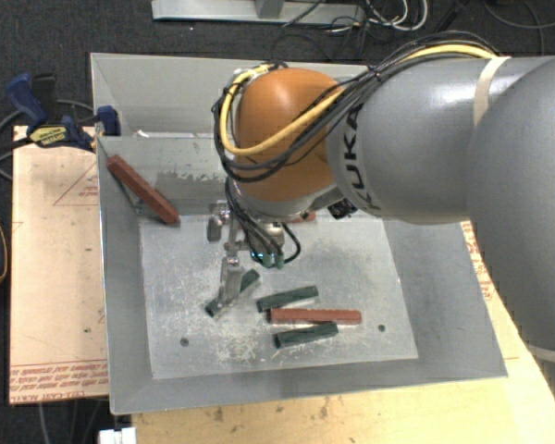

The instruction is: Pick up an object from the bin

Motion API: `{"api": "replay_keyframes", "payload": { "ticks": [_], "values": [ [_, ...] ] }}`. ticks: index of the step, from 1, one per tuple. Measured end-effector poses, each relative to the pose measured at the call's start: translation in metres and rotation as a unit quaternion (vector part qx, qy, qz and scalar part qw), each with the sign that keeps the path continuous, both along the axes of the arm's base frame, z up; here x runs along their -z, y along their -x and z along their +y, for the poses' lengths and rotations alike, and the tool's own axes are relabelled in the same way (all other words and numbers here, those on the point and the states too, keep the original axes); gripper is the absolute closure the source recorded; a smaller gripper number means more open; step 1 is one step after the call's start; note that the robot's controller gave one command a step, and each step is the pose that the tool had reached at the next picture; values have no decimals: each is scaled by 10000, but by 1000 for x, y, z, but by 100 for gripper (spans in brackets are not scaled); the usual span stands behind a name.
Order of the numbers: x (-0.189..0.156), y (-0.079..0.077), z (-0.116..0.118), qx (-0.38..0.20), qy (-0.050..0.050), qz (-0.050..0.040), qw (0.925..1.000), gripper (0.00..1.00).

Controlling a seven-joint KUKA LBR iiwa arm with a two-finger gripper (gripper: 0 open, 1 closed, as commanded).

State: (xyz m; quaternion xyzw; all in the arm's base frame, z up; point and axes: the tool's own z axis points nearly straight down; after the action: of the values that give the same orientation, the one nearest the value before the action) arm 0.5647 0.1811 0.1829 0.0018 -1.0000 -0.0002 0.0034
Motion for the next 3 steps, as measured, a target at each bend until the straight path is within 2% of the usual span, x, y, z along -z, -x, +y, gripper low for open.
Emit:
{"api": "replay_keyframes", "payload": {
  "ticks": [1,2,3],
  "values": [
    [114,50,-61,-986,-14,-65,9951,0],
    [111,6,-153,-840,3,-83,9964,0],
    [110,7,-148,-872,-9,-73,9962,100]
  ]
}}
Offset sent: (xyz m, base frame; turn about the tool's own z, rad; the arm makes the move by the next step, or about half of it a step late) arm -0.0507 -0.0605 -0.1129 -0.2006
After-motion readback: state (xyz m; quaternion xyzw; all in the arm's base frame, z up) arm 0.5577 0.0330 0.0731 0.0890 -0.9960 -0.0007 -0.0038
